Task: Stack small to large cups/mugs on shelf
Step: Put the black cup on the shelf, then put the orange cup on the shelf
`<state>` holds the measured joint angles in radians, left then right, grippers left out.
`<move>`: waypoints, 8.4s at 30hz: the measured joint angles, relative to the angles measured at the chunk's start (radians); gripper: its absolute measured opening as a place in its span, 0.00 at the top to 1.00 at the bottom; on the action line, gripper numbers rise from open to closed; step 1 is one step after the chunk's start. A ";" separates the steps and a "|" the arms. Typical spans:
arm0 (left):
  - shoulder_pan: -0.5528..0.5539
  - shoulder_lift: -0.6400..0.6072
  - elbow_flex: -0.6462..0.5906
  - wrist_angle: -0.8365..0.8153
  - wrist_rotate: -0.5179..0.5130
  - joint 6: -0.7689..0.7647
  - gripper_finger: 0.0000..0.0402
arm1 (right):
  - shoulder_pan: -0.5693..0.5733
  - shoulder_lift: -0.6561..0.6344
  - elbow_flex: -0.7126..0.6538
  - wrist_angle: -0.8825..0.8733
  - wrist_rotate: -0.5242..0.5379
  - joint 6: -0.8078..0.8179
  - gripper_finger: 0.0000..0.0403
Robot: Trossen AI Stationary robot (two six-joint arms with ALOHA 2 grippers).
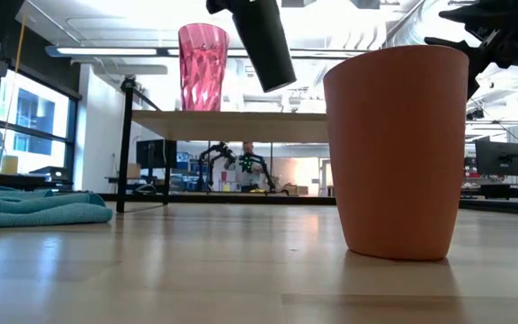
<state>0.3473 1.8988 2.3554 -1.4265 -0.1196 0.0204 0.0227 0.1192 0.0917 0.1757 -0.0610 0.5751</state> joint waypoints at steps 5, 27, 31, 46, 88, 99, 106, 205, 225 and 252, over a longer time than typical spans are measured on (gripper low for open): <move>-0.002 0.021 0.001 0.014 -0.001 0.010 1.00 | 0.000 0.000 0.000 -0.003 0.000 -0.004 0.65; -0.001 0.063 0.000 -0.046 -0.072 0.032 1.00 | 0.000 0.000 0.000 -0.019 0.000 -0.007 0.65; -0.001 0.063 0.000 -0.063 -0.083 0.032 1.00 | 0.000 0.000 0.000 -0.019 0.000 -0.007 0.65; 0.000 0.063 0.000 -0.057 -0.082 0.031 1.00 | 0.000 0.000 0.000 -0.019 0.001 -0.007 0.65; 0.053 0.074 0.001 -0.067 -0.022 0.032 1.00 | 0.000 0.000 -0.010 -0.029 0.001 0.004 0.65; 0.053 0.074 0.001 -0.067 -0.004 0.031 1.00 | 0.000 0.000 -0.010 -0.029 0.001 0.004 0.65; 0.053 0.081 0.001 -0.078 -0.004 0.031 1.00 | 0.000 0.000 -0.010 -0.029 0.001 0.005 0.65; -0.522 -0.371 -0.012 -0.001 0.001 -0.190 0.76 | 0.127 0.088 0.025 0.248 0.115 -0.032 0.65; -0.721 -0.678 -0.920 0.488 -0.357 -0.427 0.76 | 0.422 0.714 0.538 -0.334 0.245 0.155 0.65; -0.721 -0.864 -1.250 0.690 -0.401 -0.367 0.76 | 0.609 1.381 0.884 -0.447 0.432 0.607 0.65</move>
<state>-0.3733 1.0348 1.1057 -0.7368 -0.5207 -0.3465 0.6318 1.5004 0.9754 -0.2714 0.3710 1.1816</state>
